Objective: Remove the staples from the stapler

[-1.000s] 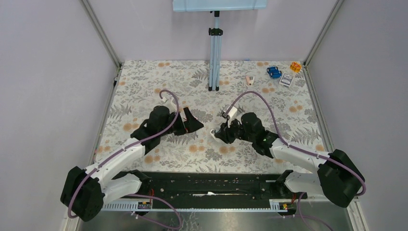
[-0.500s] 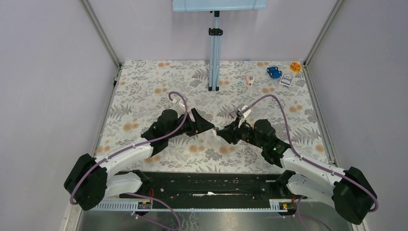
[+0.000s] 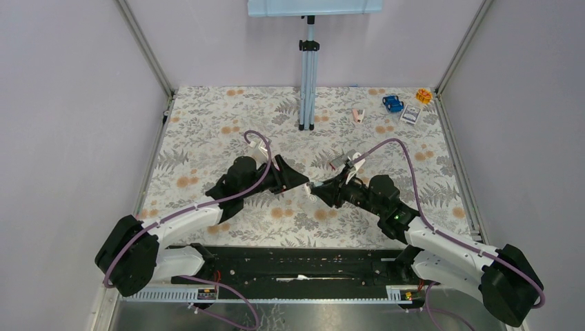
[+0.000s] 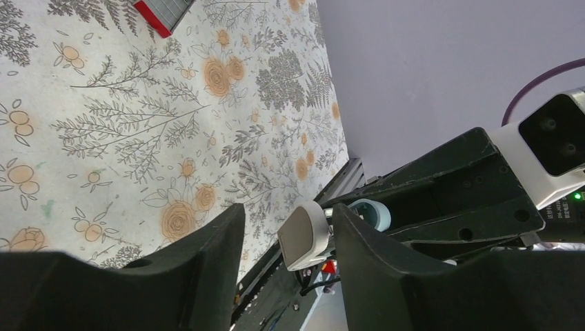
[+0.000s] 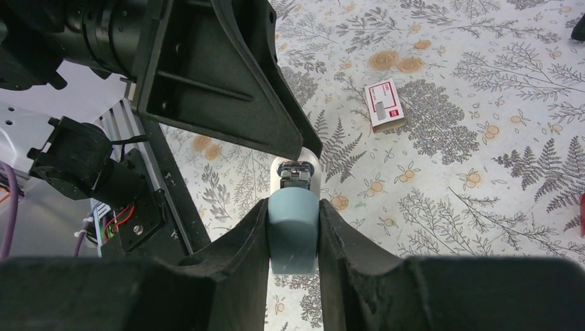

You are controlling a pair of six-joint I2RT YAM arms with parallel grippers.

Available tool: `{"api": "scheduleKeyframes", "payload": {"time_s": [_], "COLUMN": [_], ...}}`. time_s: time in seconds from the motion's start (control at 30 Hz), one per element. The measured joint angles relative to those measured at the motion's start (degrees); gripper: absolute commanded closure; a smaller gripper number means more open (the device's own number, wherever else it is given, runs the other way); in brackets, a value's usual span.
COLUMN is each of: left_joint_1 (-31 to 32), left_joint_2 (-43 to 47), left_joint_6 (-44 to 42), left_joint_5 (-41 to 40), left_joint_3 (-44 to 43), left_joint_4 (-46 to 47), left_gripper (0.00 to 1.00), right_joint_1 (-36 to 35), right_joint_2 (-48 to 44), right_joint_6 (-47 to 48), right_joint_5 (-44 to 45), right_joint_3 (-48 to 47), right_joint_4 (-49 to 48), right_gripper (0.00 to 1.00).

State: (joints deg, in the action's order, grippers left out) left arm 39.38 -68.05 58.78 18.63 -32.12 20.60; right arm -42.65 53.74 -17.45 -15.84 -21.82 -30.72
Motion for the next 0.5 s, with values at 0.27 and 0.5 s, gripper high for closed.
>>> {"api": "scheduleKeyframes", "payload": {"time_s": [0.27, 0.5], "left_joint_1": [0.3, 0.5], "left_joint_2": [0.0, -0.1], "left_joint_6": [-0.1, -0.5], "left_joint_5": [0.4, 0.6], "left_joint_3": [0.0, 0.0], "left_joint_4": [0.0, 0.0], "left_gripper": [0.57, 0.86], "right_joint_1": [0.0, 0.0], "right_joint_2": [0.0, 0.0], "right_joint_6": [-1.0, -1.1], "right_joint_5": [-0.1, 0.1], "right_joint_3": [0.2, 0.4], "right_joint_4": [-1.7, -1.7], "right_gripper": [1.0, 1.0]}}
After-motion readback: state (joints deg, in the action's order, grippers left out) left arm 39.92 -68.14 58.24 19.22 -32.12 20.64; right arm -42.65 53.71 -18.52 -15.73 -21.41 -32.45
